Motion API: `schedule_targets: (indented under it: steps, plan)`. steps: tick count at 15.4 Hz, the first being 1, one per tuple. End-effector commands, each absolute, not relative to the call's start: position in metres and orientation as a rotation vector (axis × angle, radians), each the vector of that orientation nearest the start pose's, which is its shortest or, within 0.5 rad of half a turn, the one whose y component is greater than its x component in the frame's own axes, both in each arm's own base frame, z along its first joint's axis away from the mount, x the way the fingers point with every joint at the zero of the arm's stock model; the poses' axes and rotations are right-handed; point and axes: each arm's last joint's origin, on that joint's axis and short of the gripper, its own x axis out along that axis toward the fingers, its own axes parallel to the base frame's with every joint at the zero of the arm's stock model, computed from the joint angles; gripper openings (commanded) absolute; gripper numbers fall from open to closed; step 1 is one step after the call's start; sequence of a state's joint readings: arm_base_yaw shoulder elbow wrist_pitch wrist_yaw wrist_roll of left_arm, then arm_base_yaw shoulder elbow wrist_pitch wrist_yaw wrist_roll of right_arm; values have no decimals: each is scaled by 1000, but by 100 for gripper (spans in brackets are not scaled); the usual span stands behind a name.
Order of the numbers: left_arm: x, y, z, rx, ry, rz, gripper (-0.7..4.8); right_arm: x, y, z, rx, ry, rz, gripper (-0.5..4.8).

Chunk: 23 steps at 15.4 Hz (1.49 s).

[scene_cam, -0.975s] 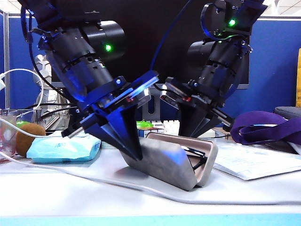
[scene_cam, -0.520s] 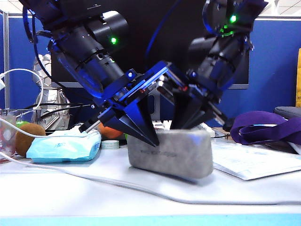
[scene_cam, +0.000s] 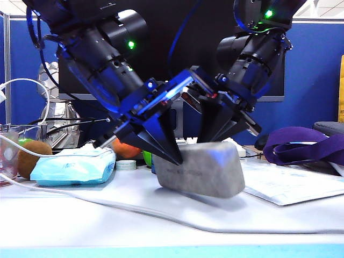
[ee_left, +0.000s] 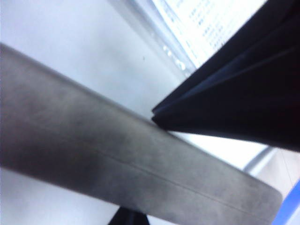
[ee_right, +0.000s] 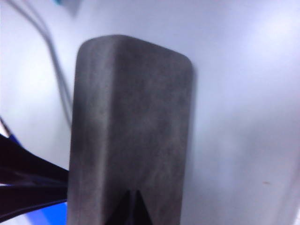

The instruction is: Pick up the glasses, fold the temples of the glasses, place the glasses into the glasses case, and finally close the glasses case.

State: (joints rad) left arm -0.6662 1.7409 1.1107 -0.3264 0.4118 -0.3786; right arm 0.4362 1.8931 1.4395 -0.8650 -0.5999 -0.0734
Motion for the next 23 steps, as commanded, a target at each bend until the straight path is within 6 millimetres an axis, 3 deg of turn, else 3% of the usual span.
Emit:
schedule_targets:
  steps: [1, 3, 8, 15, 17, 20, 23]
  plan:
    - [269, -225, 210, -188, 1083, -797, -5, 325, 178, 214, 107, 1352, 1017, -5]
    - [264, -220, 217, -172, 1089, -762, -5, 325, 178, 214, 111, 1351, 1027, -5]
    - [266, -220, 217, -116, 1040, -716, -6, 326, 179, 214, 109, 1339, 1029, -5]
    - [261, -214, 216, -77, 1101, -647, -6, 327, 181, 214, 81, 1313, 1015, -5]
    - [257, -210, 227, -69, 1060, -631, -6, 328, 181, 214, 84, 1310, 1013, -5]
    - [244, -198, 261, -78, 948, -622, -5, 329, 183, 215, 85, 1292, 1019, -5]
    - [220, -175, 312, -100, 743, -574, -6, 329, 184, 215, 80, 1284, 1021, -5]
